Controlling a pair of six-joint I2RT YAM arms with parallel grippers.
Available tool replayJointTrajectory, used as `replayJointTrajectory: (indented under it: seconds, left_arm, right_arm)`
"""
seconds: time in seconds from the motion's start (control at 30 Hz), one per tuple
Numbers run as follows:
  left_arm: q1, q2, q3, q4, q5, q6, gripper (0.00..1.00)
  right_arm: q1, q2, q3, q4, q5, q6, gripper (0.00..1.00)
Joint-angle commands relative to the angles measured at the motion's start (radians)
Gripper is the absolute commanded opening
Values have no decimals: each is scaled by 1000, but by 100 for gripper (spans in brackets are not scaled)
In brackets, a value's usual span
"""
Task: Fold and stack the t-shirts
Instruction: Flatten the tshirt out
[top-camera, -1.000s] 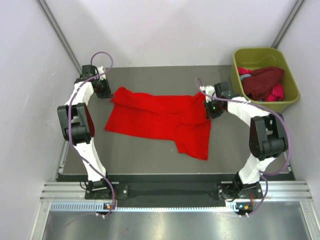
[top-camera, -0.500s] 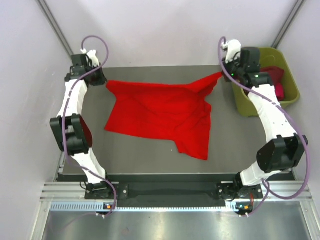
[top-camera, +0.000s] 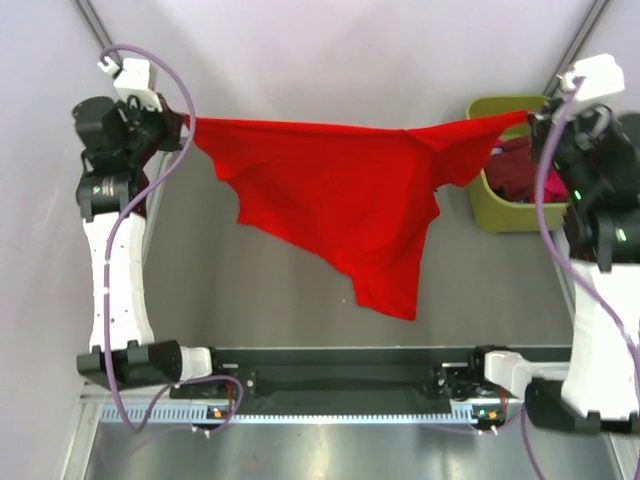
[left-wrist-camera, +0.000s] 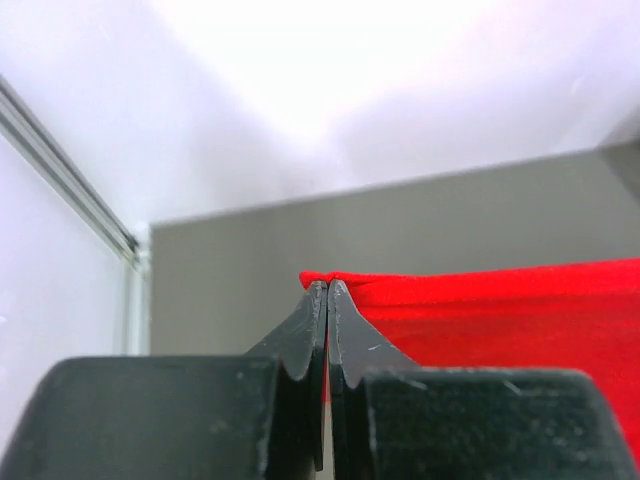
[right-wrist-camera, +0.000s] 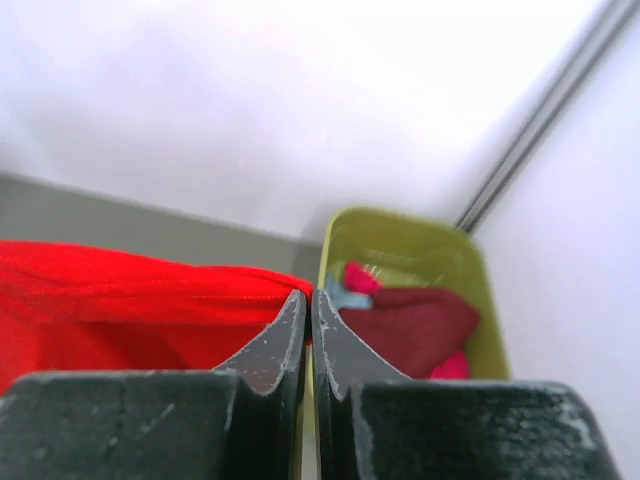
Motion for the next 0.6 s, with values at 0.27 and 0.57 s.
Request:
replayJointTrajectory:
  seconds: [0.27,0.57]
  left_arm:
    - [7,-363,39,-77,-144,140,0]
    - [7,-378,248,-221,-204,166,0]
  right_arm:
    - [-28,-409,46,-91,233,-57,0]
    - [91,-347,369,-198,478,-143,0]
